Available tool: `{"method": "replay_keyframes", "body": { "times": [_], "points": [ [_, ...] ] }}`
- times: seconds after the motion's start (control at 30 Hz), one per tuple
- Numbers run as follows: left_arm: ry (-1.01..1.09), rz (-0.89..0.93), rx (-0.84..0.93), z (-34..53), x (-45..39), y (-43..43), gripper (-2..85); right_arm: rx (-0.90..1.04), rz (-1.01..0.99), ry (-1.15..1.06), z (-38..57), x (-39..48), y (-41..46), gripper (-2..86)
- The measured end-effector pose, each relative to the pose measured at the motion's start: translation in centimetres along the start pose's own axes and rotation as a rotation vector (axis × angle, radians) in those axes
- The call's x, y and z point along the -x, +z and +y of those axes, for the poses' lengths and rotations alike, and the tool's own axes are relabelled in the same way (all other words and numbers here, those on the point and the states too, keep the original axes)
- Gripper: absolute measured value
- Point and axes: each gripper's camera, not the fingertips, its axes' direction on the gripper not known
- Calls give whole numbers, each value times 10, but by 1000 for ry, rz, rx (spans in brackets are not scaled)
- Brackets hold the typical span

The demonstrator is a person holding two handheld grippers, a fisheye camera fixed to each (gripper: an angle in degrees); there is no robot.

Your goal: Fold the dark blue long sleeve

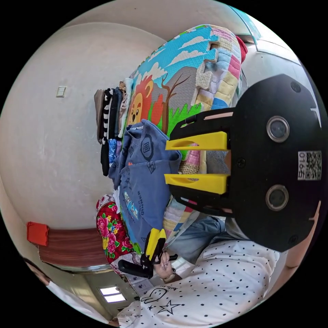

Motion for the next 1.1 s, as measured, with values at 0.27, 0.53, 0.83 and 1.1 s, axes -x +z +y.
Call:
{"method": "replay_keyframes", "body": {
  "times": [0.27,0.53,0.83,1.1],
  "points": [
    [-99,92,1,11,19,1,58,27,-147,-28,-4,-16,18,81],
    [-81,215,-98,16,40,-29,2,-73,-303,56,-7,-51,15,13],
    [132,158,35,20,21,-22,-8,28,-259,-49,-24,-34,31,7],
    [-24,373,27,24,60,-30,-3,111,-201,-59,-53,-29,36,7]
  ]
}}
